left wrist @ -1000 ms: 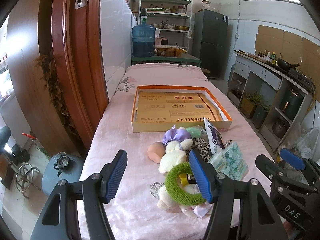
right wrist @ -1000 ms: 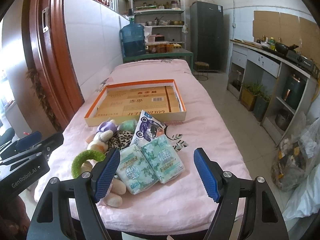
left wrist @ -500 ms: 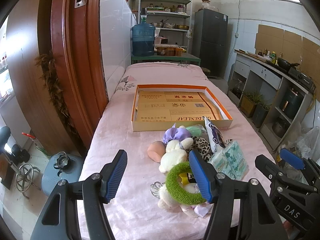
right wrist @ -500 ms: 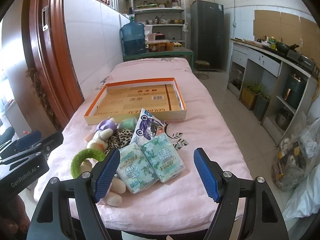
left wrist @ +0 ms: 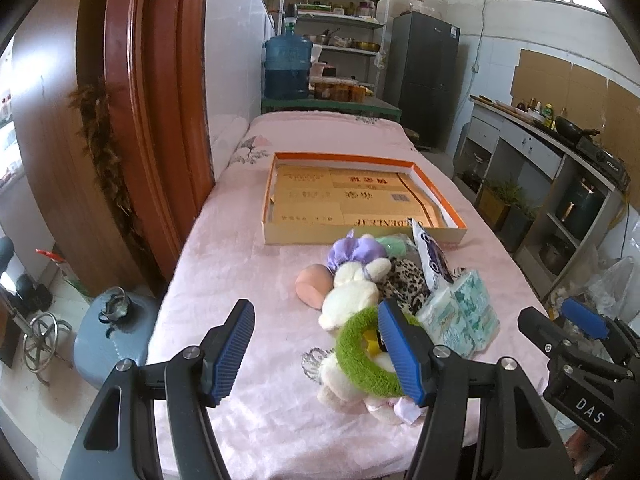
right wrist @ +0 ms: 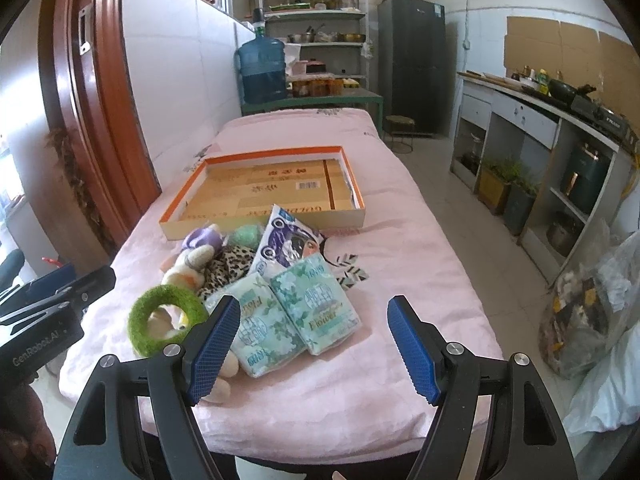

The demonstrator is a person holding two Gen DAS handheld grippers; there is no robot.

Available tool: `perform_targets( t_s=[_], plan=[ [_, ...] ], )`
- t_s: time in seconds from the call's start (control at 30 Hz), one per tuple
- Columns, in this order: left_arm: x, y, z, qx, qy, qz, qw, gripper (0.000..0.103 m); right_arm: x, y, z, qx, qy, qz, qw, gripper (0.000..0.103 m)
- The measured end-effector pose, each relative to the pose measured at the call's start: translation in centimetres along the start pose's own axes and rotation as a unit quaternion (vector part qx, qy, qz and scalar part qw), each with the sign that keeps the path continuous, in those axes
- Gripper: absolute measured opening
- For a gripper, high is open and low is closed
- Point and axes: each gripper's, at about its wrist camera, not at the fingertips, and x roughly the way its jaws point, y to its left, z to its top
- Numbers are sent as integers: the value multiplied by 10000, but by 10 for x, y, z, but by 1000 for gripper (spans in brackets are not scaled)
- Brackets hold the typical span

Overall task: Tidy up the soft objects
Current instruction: 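Grasp the green fuzzy ring with left tool while right tool grasps the green tissue pack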

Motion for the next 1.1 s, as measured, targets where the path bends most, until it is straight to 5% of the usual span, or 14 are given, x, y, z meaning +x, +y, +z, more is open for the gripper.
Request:
perform_targets(
  t_s=[0.33, 0.5, 0.63, 0.67, 1.1],
  plan=[
    [27, -9, -6, 119, 366, -301, 9988, 64, 8, -4, -6, 46, 93, -13, 9999, 77],
    [51, -12, -10, 131, 692, -322, 9970, 50, 19, -10, -10, 157, 256, -54, 9995, 77],
    [63, -10, -15, 50, 837, -540, 9950, 21, 27, -15, -14, 165, 336, -66, 9993, 77],
    [64, -8, -17, -9, 857, -668, 9941, 21, 30, -16, -15, 144, 364, -62, 9992, 77],
    [47, -4, -16, 44, 443, -931, 9947, 15, 93, -14, -6, -912, 863, 137, 9920, 77]
  ],
)
